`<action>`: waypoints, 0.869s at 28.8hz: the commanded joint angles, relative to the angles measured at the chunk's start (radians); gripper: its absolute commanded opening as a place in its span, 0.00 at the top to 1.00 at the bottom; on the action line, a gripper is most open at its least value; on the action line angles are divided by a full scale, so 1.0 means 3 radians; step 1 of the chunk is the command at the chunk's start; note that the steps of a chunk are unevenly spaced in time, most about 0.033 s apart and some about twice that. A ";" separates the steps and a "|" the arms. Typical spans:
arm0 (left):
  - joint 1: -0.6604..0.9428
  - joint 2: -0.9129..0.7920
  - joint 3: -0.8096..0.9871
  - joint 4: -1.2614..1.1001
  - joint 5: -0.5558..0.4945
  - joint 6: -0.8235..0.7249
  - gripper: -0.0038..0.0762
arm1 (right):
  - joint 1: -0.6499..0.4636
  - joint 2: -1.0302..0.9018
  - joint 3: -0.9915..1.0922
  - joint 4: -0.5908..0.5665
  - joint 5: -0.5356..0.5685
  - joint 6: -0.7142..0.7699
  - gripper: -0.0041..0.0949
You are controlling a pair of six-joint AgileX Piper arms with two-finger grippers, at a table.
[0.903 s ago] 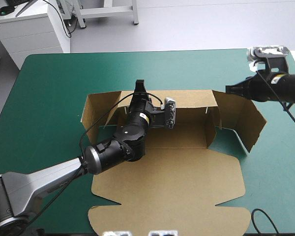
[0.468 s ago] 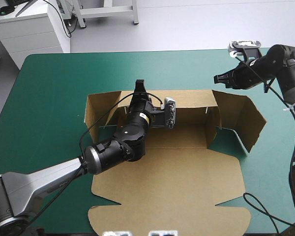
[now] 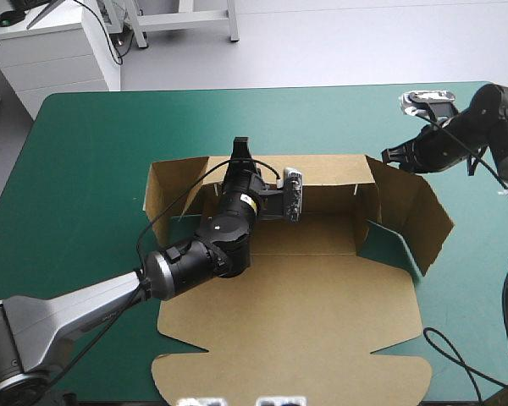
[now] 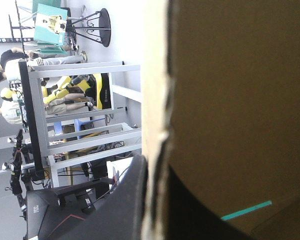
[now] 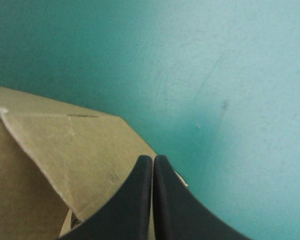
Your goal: Fold the box
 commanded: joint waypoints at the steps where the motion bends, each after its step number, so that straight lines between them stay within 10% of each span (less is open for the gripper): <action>1: -0.0022 -0.0145 -0.0068 0.0050 -0.0109 -0.0060 0.96 | -0.0032 -0.0302 0.0227 0.0244 0.0036 -0.0251 0.96; 25: -0.0022 0.0132 -0.0068 0.0068 -0.0074 -0.0049 0.96 | -0.0032 -0.1121 0.2008 0.1798 -0.1366 -0.2105 0.96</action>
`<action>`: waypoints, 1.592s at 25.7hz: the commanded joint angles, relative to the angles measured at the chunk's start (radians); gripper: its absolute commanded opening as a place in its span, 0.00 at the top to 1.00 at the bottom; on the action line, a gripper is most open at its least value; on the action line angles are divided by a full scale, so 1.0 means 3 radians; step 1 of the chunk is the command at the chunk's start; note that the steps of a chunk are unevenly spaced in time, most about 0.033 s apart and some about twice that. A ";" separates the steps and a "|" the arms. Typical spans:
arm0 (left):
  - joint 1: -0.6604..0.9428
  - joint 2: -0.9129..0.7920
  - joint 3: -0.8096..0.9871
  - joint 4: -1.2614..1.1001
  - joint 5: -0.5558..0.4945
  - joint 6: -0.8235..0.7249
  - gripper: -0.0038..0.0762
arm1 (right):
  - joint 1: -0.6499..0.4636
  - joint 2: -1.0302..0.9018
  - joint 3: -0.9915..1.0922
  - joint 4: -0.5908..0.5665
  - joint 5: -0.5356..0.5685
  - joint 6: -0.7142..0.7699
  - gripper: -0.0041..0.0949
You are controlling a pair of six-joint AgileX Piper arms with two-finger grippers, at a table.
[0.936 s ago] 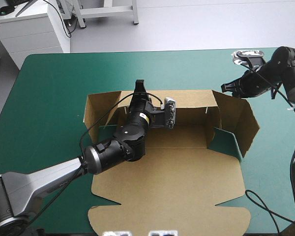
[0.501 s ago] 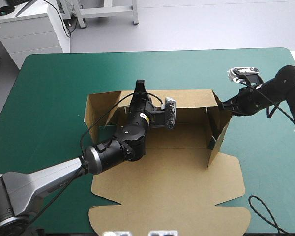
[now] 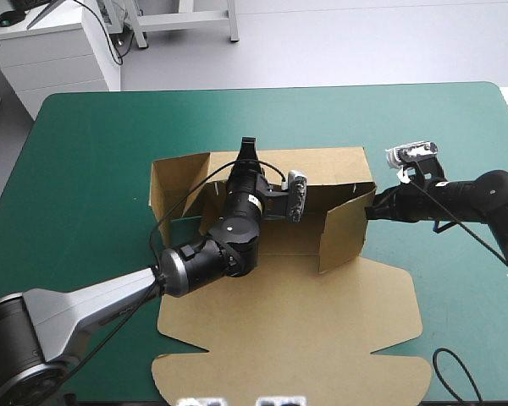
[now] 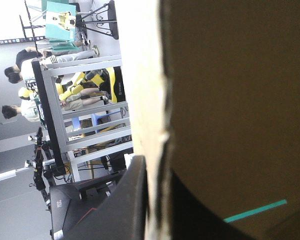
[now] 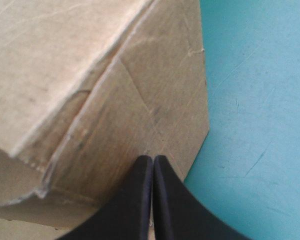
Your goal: Fold the box
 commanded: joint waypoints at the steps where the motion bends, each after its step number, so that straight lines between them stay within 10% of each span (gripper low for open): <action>1: -0.0026 -0.0068 -0.0060 -0.0147 -0.0150 -0.0059 0.96 | -0.0028 -0.0136 -0.0045 0.0162 -0.0032 -0.0282 0.96; 10: -0.0026 -0.0068 -0.0060 -0.0147 -0.0150 -0.0064 0.96 | -0.0022 -0.0136 -0.0045 -0.0554 0.0098 -0.0376 0.51; 36: -0.0026 -0.0068 -0.0060 -0.0144 -0.0145 -0.0235 0.96 | -0.0022 -0.0059 -0.0065 0.0618 -0.0089 -0.1203 0.52; 41: -0.0026 -0.0080 -0.0060 -0.0144 -0.0145 -0.0283 0.96 | -0.0022 0.0114 -0.0065 0.0870 -0.0103 -0.1154 0.75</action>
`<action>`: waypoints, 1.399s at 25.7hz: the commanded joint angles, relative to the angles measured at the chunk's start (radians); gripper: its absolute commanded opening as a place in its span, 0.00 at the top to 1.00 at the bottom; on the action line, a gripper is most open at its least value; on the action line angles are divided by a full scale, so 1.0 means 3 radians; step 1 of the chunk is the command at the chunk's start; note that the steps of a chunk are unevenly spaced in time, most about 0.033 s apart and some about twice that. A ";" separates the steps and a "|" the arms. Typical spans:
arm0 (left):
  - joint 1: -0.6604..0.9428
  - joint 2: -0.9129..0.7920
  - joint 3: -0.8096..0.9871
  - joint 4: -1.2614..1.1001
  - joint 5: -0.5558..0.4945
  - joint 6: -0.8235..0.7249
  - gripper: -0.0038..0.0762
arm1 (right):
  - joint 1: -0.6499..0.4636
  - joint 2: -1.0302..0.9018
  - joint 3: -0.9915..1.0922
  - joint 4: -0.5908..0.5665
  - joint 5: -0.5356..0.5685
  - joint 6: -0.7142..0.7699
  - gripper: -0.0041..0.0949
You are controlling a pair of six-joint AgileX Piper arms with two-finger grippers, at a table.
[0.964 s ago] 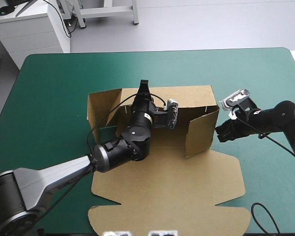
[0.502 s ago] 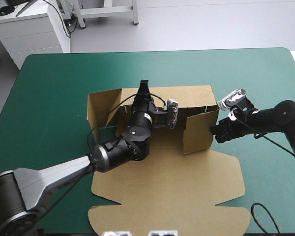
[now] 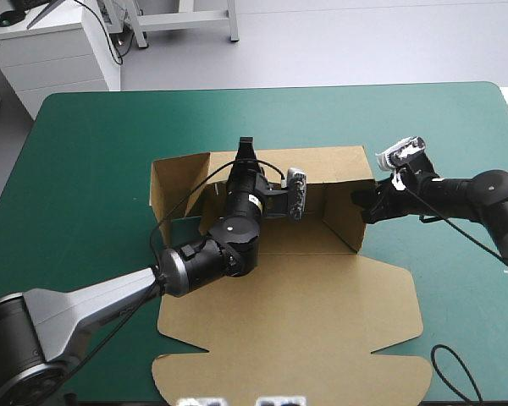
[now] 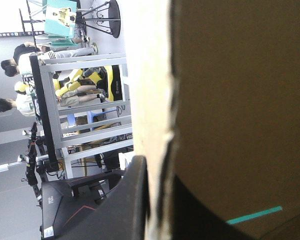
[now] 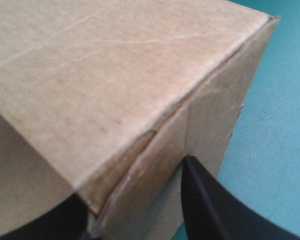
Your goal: Fold the box
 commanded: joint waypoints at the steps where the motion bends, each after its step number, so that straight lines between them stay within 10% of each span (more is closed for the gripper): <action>1: -0.0026 -0.0080 -0.0058 -0.0152 -0.0148 -0.0102 0.96 | -0.0014 0.0038 -0.0097 0.0226 -0.0031 0.0090 0.92; 14: -0.0026 -0.0080 -0.0058 -0.0152 -0.0135 -0.0173 0.94 | 0.0608 0.0094 -0.0097 -0.0295 -0.0744 0.0393 0.96; 24: -0.0113 -0.0080 -0.0058 -0.0147 -0.0012 -0.0173 0.50 | 0.0608 0.0094 -0.0097 -0.0476 -0.0768 0.0647 0.96; 36: -0.0779 -0.0304 -0.0064 0.0248 0.0337 -0.0555 0.56 | 0.0608 0.0094 -0.0097 -0.0756 -0.0781 0.0918 0.96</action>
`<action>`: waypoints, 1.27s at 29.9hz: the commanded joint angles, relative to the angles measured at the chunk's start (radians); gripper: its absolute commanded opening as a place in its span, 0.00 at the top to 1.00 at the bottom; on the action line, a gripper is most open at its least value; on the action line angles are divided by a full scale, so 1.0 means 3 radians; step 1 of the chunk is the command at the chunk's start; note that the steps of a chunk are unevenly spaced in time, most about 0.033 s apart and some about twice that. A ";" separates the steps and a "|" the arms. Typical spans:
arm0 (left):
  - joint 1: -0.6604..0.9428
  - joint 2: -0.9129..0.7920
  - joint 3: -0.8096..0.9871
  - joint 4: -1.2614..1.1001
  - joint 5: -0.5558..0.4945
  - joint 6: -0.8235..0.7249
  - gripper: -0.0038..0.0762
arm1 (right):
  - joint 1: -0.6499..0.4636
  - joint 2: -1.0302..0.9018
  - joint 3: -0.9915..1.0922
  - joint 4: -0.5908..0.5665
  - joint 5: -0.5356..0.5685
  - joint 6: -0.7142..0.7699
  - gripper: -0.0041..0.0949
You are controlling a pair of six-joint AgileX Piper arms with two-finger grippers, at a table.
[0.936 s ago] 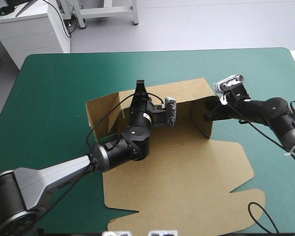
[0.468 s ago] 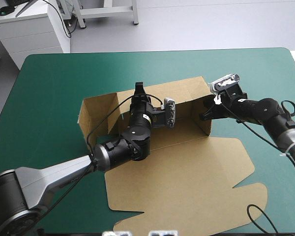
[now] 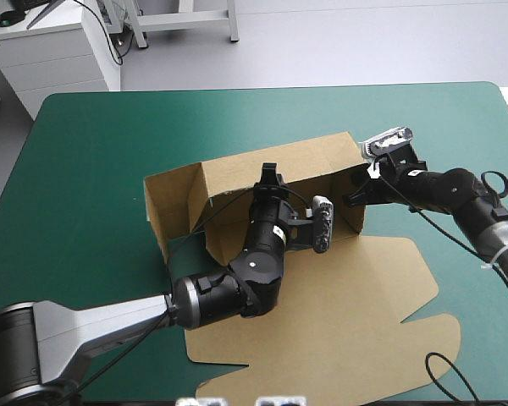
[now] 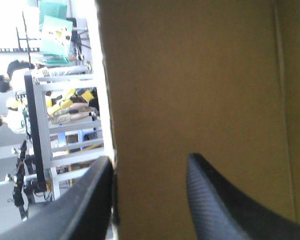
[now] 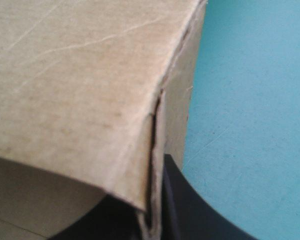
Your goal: Fold the box
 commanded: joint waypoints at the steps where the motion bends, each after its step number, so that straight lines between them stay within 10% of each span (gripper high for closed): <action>1: -0.0218 -0.0309 -0.0077 0.0250 0.0037 -0.0187 0.57 | 0.0045 -0.0028 -0.0026 -0.0086 0.0254 0.0015 0.96; 6: -0.0541 -0.0559 -0.0077 0.0251 0.0048 -0.0308 0.63 | 0.0045 -0.0028 -0.0026 -0.0110 0.0254 0.0030 0.96; 11: -0.0641 -0.0787 -0.0077 0.0251 0.0113 -0.0365 0.96 | 0.0045 -0.0028 -0.0026 -0.0155 0.0226 0.0082 0.96; 18: -0.0425 -0.1001 -0.0159 0.0279 0.0131 -0.0365 0.96 | 0.0045 -0.0101 -0.0033 -0.0213 0.0206 0.0398 0.96; 28: 0.1042 -0.1059 -0.0916 -0.0945 -0.0401 -0.0142 0.96 | 0.0045 -0.0612 -0.0033 -0.0635 0.0307 0.1532 0.96; 38: 0.2731 -0.1073 -0.1229 -0.2864 -0.0418 0.0435 0.96 | 0.0045 -0.0722 -0.0331 -0.0853 0.1238 0.2169 0.96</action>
